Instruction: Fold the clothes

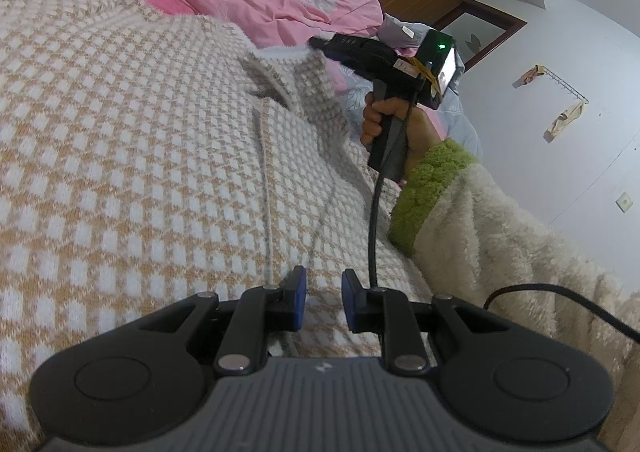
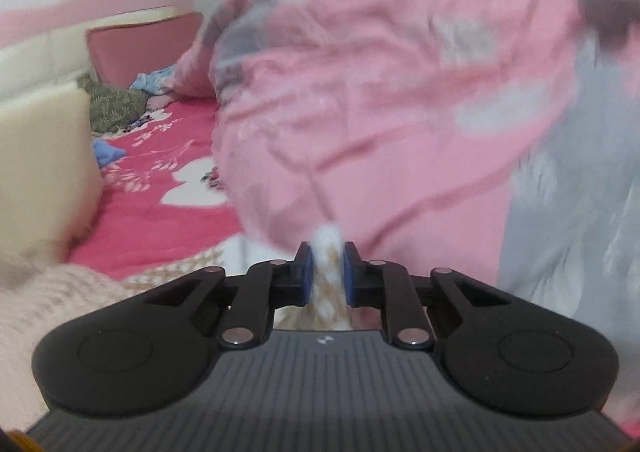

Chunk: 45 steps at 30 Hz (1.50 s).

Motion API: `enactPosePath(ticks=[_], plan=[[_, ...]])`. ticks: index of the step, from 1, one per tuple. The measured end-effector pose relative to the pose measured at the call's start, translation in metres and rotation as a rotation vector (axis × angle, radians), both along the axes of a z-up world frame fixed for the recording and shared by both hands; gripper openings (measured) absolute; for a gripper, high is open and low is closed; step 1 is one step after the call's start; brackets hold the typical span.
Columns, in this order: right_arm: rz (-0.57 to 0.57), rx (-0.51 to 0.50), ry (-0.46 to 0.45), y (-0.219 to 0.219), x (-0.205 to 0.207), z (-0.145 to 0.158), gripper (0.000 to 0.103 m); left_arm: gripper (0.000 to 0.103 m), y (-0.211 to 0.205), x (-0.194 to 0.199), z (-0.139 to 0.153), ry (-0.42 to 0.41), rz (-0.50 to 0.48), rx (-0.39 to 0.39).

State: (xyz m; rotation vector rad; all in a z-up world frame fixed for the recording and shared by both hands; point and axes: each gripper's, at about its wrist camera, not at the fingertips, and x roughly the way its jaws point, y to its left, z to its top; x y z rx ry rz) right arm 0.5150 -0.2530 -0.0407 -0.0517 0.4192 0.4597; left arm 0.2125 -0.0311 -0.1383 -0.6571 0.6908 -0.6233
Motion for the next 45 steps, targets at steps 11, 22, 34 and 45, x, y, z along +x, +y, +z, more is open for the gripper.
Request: enactPosePath(ticks=[11, 22, 34, 45], plan=[[0.032, 0.333, 0.109, -0.06, -0.027, 0.014, 0.016, 0.021, 0.001, 0.0, 0.0, 0.001, 0.001, -0.001], [-0.085, 0.003, 0.18, -0.02, 0.003, -0.05, 0.0, 0.021, 0.004, -0.001, -0.001, 0.003, 0.001, -0.013], [-0.277, 0.205, 0.115, -0.09, -0.103, 0.031, 0.01, 0.021, 0.008, 0.001, -0.003, 0.01, -0.005, -0.039], [-0.615, 0.24, 0.14, -0.213, -0.488, 0.104, 0.04, 0.042, 0.007, -0.008, 0.013, -0.032, -0.015, -0.009]])
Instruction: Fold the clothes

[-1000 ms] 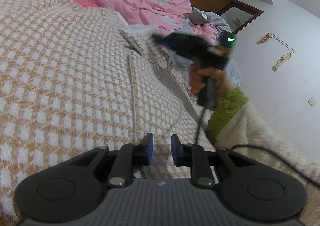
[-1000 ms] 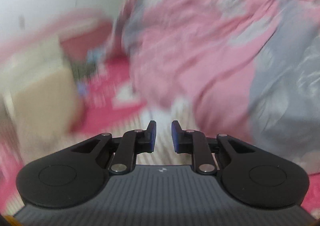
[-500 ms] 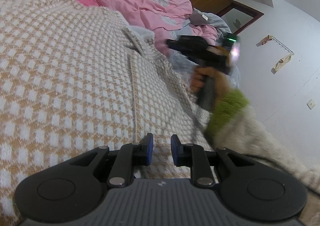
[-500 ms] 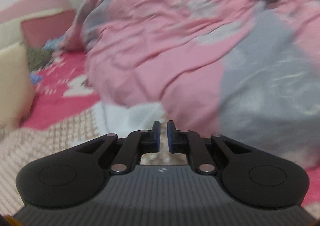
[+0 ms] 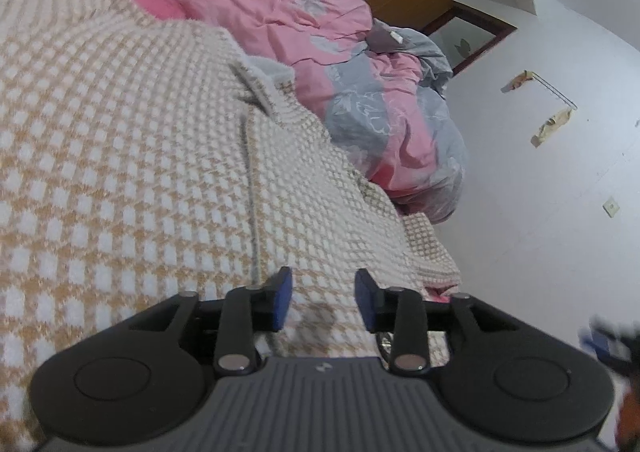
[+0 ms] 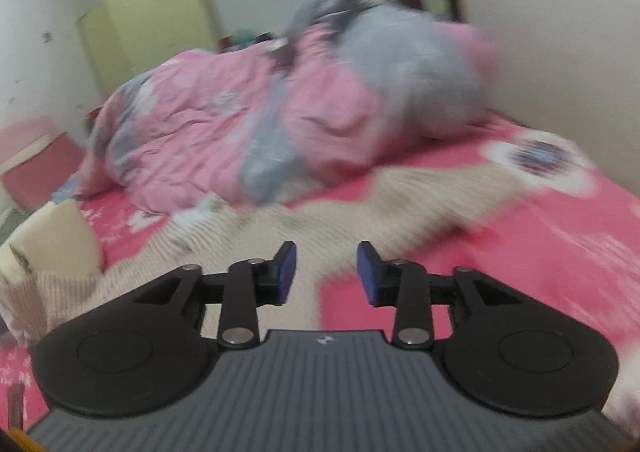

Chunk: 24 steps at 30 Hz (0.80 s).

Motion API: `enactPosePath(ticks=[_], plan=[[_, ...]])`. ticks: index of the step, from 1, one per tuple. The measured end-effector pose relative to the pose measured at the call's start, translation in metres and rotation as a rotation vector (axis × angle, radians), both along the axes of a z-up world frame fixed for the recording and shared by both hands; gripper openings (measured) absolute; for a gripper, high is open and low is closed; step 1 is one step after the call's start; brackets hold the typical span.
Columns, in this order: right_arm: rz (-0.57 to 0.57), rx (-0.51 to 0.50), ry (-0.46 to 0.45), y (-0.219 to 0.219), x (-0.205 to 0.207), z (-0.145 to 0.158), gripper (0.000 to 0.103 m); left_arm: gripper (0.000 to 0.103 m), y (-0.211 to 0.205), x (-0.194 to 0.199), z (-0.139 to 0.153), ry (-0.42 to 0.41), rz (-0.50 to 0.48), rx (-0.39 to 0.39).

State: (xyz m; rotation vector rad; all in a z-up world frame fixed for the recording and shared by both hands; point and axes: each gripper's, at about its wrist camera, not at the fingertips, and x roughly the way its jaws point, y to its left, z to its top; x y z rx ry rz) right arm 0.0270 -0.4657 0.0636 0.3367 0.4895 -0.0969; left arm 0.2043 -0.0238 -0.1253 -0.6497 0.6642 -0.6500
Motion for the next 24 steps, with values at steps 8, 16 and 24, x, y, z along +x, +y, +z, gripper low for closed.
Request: enactPosePath(ticks=[8, 16, 24], plan=[[-0.002, -0.004, 0.002, 0.043, -0.129, -0.089, 0.041, 0.046, -0.046, -0.073, 0.071, -0.135, -0.1, 0.332], [0.284, -0.141, 0.044, 0.113, -0.078, -0.162, 0.038, 0.049, -0.084, -0.124, 0.063, -0.055, -0.135, 0.523], [0.307, -0.125, -0.003, 0.097, -0.102, -0.174, 0.04, 0.056, -0.088, -0.142, 0.057, -0.068, -0.115, 0.587]])
